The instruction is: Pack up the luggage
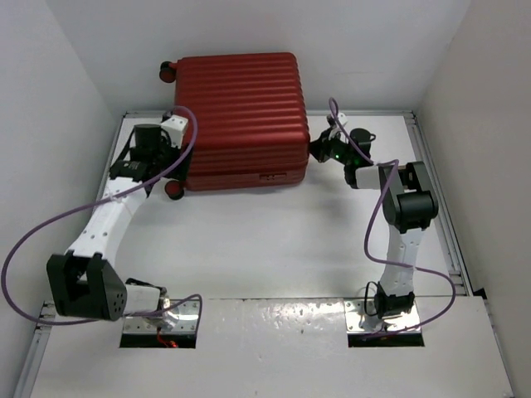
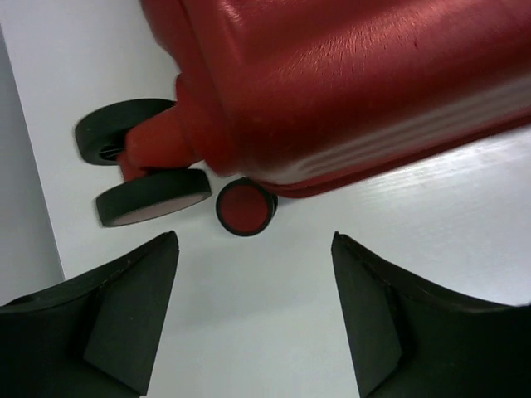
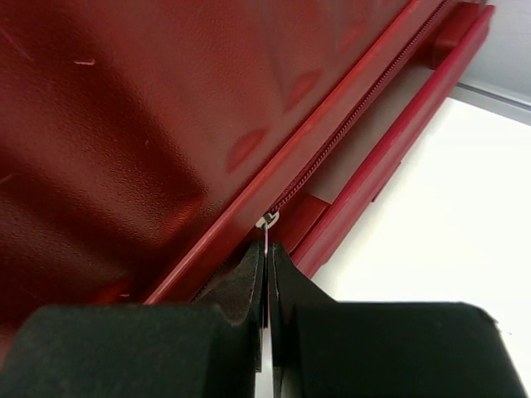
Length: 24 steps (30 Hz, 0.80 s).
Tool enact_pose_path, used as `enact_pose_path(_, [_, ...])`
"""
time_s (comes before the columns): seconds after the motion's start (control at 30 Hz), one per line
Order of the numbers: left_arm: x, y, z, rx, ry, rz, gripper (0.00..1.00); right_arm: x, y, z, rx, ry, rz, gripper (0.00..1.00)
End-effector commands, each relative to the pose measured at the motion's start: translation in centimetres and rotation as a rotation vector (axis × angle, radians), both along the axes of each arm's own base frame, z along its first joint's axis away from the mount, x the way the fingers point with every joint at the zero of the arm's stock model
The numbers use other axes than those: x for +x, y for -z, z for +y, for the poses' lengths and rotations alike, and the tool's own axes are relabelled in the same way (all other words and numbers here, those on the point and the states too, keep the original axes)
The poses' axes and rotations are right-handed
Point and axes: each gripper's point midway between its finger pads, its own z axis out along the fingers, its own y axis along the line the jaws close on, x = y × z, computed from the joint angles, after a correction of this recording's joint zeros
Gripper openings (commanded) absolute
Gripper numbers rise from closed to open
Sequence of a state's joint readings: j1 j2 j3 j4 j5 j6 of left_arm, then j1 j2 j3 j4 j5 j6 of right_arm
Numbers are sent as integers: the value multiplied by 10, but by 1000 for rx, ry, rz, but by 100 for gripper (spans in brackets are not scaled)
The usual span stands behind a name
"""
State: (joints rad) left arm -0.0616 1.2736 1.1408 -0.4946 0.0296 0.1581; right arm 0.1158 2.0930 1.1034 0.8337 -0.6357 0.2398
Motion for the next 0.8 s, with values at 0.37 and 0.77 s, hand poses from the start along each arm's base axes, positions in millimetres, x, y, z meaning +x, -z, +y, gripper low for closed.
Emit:
enact_pose_path(0.37, [90,41,64,73,-355,28,79,-22,-32,57,33,-233,-106,0])
enact_pose_path(0.77, [125,51,70,106,-340,43,79,83,-23,12,11,27,-119,0])
